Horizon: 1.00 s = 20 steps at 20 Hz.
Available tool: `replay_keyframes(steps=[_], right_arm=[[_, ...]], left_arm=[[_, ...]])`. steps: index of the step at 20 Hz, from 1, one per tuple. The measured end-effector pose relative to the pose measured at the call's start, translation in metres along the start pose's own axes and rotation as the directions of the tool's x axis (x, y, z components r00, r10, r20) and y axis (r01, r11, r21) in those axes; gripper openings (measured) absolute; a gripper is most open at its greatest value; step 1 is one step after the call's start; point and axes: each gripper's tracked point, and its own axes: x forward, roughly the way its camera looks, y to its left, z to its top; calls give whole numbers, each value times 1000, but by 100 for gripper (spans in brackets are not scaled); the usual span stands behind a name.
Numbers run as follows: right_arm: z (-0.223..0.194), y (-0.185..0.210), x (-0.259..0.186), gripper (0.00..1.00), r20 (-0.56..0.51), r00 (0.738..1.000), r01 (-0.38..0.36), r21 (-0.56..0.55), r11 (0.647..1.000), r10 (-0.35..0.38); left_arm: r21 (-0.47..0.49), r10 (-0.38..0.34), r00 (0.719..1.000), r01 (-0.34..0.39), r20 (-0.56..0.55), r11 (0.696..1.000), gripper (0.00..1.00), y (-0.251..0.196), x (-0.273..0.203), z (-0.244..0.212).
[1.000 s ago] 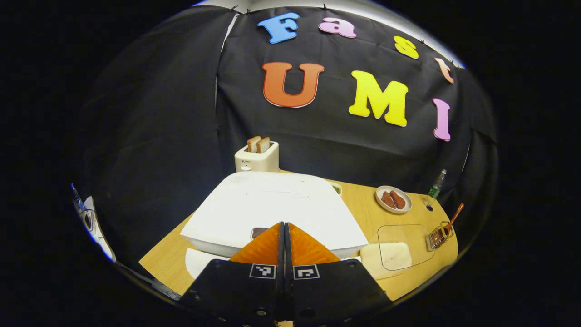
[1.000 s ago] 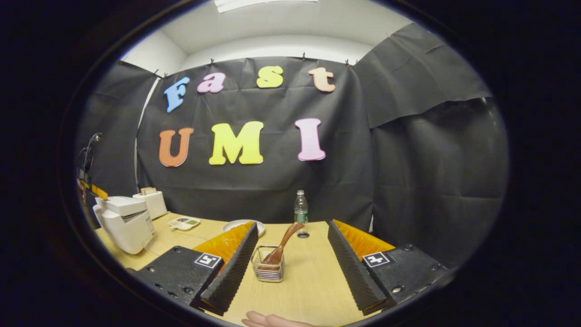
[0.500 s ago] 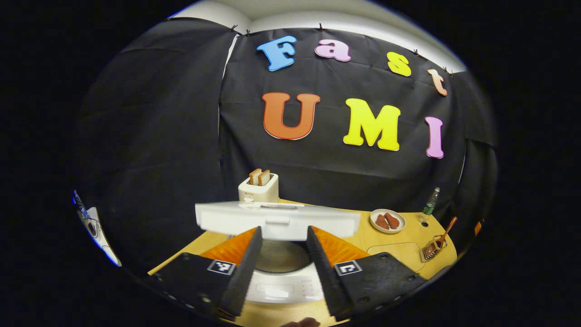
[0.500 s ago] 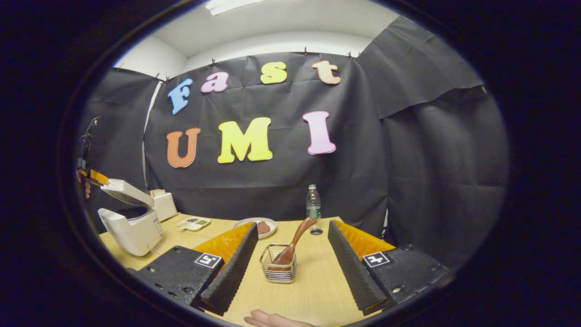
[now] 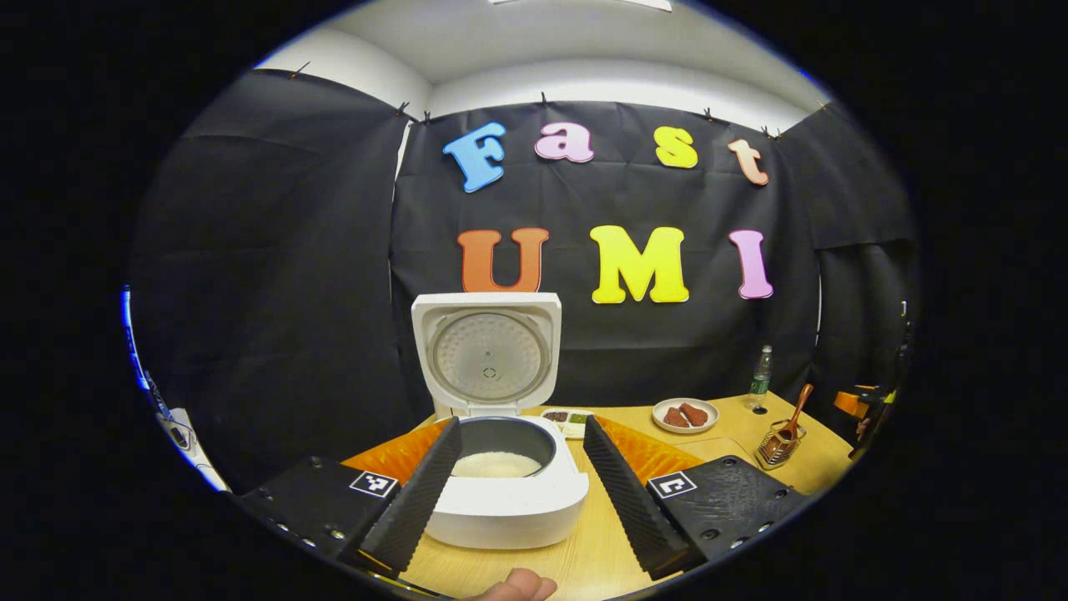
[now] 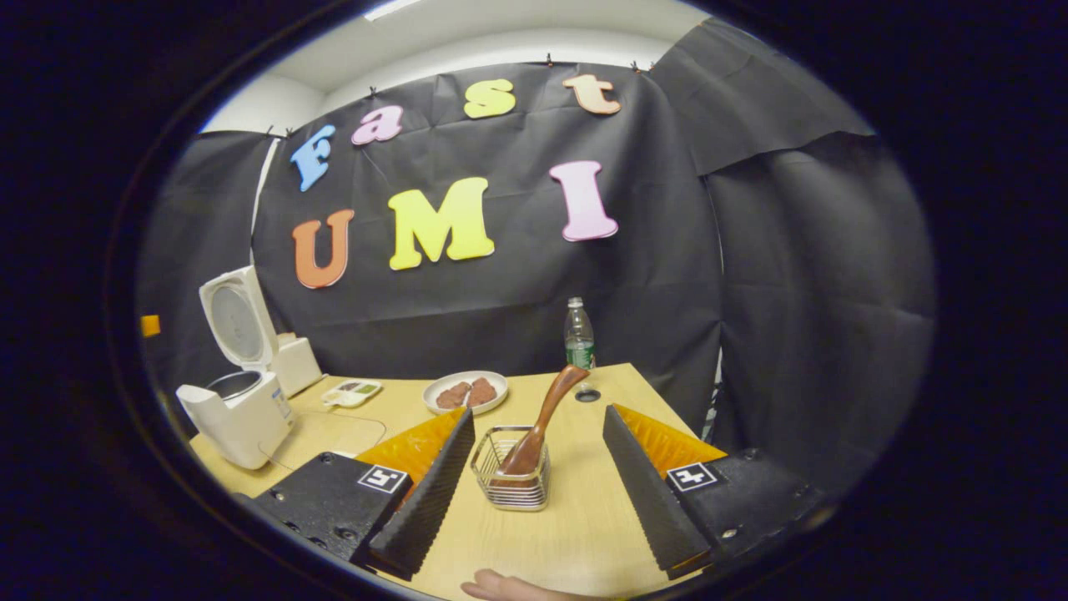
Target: Close the left gripper, press the button to open the rice cooker; take a wooden spoon from the chopstick holder with the right hand, scoop a spoonful of rice and pour it into the rice cooker, then put the wooden spoon back into the chopstick holder.
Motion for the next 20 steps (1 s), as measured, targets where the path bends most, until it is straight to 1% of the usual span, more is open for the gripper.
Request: replay_keyframes(steps=[3,4,5,6,7,8,9,12,13,15,17,18,19,20], right_arm=[[-10,-10,30,98,-39,998,46,28,999,-45],[-16,-12,43,98,-61,997,55,49,997,-52],[-26,-9,56,98,-97,994,51,66,997,-44],[-35,-2,70,94,-130,991,28,78,997,-18],[-39,4,82,97,-148,989,1,105,995,14],[-41,9,94,96,-161,986,-17,131,991,39],[-46,10,107,96,-180,983,-19,154,988,47],[-54,11,141,94,-213,976,-10,181,983,49],[-62,12,147,94,-248,967,-6,174,985,50],[-71,13,162,94,-282,958,-5,183,983,57],[-70,2,174,94,-292,956,43,184,982,13],[-67,3,180,93,-289,957,41,203,978,20],[-71,7,182,92,-301,953,36,225,974,35],[-76,6,183,72,-324,946,62,235,970,18]], left_arm=[[-12,-55,998,55,18,998,94,-20,-24,-4],[-9,-54,998,55,26,998,93,-23,-30,-5],[-2,-41,999,41,27,999,93,-22,-35,-8],[9,-34,999,33,40,999,94,-24,-40,-9],[15,-28,998,27,54,1000,93,-27,-45,-9],[15,-25,998,24,61,1000,93,-30,-48,-12],[12,-30,998,30,58,999,93,-34,-49,-16],[-13,-49,998,50,38,999,94,-38,-48,-25],[-36,-48,999,49,26,998,93,-38,-45,-27],[-74,-50,999,50,8,996,94,-36,-43,-32],[-75,-65,998,65,11,995,93,-38,-45,-33],[-57,-95,995,96,12,994,93,-44,-46,-33],[-47,-110,994,110,6,993,93,-49,-47,-37],[-37,-109,994,108,-4,993,93,-49,-47,-40]])
